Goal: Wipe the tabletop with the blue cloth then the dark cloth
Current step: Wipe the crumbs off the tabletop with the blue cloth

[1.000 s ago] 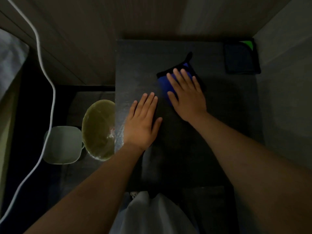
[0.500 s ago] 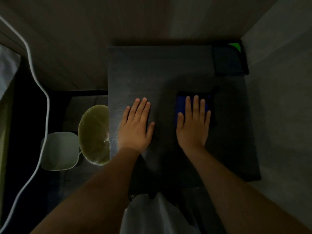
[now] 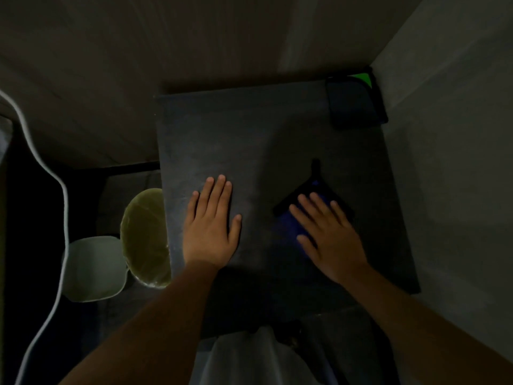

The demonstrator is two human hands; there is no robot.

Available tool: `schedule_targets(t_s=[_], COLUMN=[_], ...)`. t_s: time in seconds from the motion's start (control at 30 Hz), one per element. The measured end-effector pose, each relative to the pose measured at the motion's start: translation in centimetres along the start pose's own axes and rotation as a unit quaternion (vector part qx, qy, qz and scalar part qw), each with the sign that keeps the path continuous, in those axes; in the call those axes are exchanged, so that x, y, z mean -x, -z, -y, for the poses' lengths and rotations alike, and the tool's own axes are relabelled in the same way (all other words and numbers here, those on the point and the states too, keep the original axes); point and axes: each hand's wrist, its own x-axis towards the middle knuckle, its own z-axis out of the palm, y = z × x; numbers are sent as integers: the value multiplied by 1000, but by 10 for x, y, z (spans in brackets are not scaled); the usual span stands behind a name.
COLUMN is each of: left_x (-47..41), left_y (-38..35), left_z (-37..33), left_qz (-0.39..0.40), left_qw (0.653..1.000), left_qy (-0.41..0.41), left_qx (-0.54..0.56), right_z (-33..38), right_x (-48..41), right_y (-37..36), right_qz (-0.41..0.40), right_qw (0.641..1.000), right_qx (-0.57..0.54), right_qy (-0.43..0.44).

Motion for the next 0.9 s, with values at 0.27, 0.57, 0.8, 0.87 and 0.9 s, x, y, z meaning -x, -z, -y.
schedule_targets(t_s=[0.27, 0.57, 0.8, 0.87, 0.9], left_x=[-2, -2, -2, -2, -2], left_y=[-2, -1, -1, -1, -1], left_z=[-1, 0, 2, 2, 2], left_qz=[8, 9, 9, 8, 7], left_qw=[1000, 1000, 1000, 1000, 1000], left_qy=[-2, -5, -6, -6, -6], left_qx=[-6, -6, -9, -8, -6], right_z=[-50, -26, -40, -52, -56], right_x=[-66, -120, -90, -82, -81], right_y=[21, 36, 23, 21, 20], right_qz=[-20, -42, -57, -50, -49], right_qw=[968, 813, 922, 946, 953], right_qx=[-32, -217, -105, -76, -66], right_qy=[-247, -539, -368, -310, -292])
